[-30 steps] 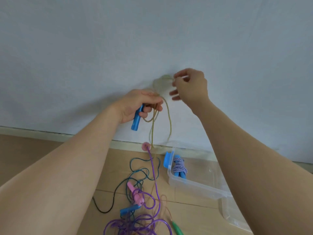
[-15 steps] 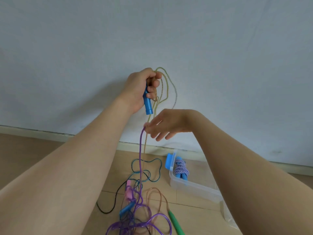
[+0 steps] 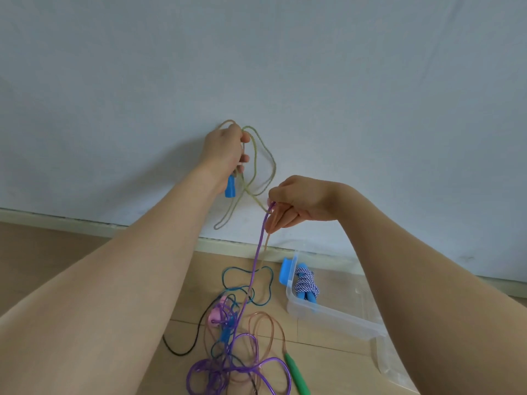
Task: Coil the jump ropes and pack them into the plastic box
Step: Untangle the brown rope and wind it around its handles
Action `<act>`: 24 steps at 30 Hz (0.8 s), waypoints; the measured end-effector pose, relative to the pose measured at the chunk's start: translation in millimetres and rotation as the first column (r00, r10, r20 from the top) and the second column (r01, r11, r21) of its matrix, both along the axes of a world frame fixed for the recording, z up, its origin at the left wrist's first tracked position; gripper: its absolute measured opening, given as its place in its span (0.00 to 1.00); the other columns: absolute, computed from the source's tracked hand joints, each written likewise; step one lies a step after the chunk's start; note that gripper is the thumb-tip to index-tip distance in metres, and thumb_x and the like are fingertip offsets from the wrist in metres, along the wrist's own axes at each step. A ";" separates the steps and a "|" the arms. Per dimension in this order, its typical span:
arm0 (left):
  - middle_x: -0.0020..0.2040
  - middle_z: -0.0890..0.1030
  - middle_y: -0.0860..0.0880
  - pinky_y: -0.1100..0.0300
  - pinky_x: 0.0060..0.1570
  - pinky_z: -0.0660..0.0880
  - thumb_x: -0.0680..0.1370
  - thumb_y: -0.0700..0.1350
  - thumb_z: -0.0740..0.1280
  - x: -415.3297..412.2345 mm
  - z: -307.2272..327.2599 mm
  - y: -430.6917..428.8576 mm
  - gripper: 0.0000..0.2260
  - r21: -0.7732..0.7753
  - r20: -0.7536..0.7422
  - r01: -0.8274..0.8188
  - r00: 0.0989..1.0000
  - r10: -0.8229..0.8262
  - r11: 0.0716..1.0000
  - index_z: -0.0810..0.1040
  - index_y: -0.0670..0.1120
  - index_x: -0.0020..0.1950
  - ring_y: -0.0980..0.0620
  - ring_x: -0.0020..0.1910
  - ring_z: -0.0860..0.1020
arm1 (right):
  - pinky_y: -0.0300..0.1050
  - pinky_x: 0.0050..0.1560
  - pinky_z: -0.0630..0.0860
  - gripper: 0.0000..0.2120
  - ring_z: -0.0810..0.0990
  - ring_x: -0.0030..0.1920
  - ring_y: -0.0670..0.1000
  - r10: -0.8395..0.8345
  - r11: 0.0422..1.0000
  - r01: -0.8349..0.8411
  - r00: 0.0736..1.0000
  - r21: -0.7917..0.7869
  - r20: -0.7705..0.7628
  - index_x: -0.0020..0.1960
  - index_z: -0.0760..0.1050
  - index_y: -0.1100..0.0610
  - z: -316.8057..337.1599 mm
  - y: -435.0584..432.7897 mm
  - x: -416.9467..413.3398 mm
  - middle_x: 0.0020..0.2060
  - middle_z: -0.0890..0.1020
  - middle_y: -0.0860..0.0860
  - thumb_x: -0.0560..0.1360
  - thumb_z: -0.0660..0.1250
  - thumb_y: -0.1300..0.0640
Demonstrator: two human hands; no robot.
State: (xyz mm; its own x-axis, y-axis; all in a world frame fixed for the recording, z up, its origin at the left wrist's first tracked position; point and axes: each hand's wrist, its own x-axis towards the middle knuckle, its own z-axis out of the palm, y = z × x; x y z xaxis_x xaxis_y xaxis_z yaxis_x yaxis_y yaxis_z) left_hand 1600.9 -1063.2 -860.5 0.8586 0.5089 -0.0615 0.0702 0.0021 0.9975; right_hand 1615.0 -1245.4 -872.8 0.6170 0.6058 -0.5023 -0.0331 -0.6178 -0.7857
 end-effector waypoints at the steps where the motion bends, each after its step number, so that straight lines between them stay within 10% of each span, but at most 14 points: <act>1: 0.33 0.69 0.49 0.55 0.33 0.77 0.81 0.44 0.57 0.2 -2.3 -0.6 0.11 -0.041 -0.018 0.026 0.999 -0.026 0.999 0.77 0.45 0.46 0.51 0.29 0.74 | 0.58 0.67 0.80 0.12 0.89 0.51 0.62 -0.015 0.999 0.015 1.000 0.031 -0.003 0.54 0.74 0.68 1.5 0.3 -1.3 0.40 0.86 0.59 0.83 0.57 0.59; 5: 0.28 0.64 0.51 0.62 0.25 0.65 0.79 0.42 0.61 -0.5 -11.4 -0.5 0.06 -0.063 -0.102 0.188 0.976 -0.193 0.980 0.77 0.45 0.48 0.53 0.23 0.61 | 0.44 0.29 0.74 0.12 0.69 0.25 0.50 -0.187 0.977 0.179 0.981 0.114 0.057 0.58 0.77 0.67 7.4 3.0 2.2 0.28 0.65 0.51 0.82 0.62 0.59; 8: 0.29 0.63 0.50 0.63 0.24 0.60 0.74 0.44 0.68 -2.0 -21.8 3.9 0.04 0.084 -0.162 0.207 0.968 -0.192 0.975 0.76 0.44 0.45 0.51 0.23 0.59 | 0.39 0.24 0.63 0.15 0.65 0.25 0.48 -0.186 0.965 0.185 0.982 0.184 -0.011 0.62 0.79 0.70 14.0 0.7 5.0 0.29 0.66 0.50 0.79 0.67 0.62; 13: 0.32 0.71 0.48 0.61 0.25 0.60 0.71 0.49 0.74 -9.3 -37.8 13.3 0.10 0.290 -0.261 0.253 0.949 -0.178 0.923 0.79 0.43 0.39 0.50 0.26 0.62 | 0.39 0.24 0.67 0.13 0.73 0.24 0.48 -0.160 0.983 0.135 0.961 0.125 0.224 0.58 0.85 0.55 16.9 -4.8 6.7 0.35 0.84 0.54 0.80 0.64 0.63; 18: 0.39 0.88 0.48 0.62 0.27 0.63 0.73 0.51 0.73 -16.0 -40.8 13.3 0.12 0.309 -0.381 0.400 0.884 -0.273 0.863 0.85 0.42 0.48 0.51 0.27 0.64 | 0.45 0.47 0.82 0.07 0.83 0.45 0.46 -0.126 0.948 0.304 0.627 -0.092 0.769 0.47 0.85 0.47 4.7 -8.5 26.1 0.38 0.84 0.44 0.71 0.71 0.55; 24: 0.33 0.82 0.55 0.59 0.32 0.65 0.68 0.59 0.81 -18.8 -46.7 10.6 0.18 0.452 -0.440 0.539 0.828 -0.348 0.710 0.85 0.45 0.43 0.53 0.32 0.71 | 0.50 0.59 0.66 0.07 0.73 0.59 0.56 0.203 0.899 0.307 0.335 -0.311 0.920 0.54 0.84 0.46 -4.7 -9.2 24.9 0.50 0.84 0.48 0.81 0.67 0.50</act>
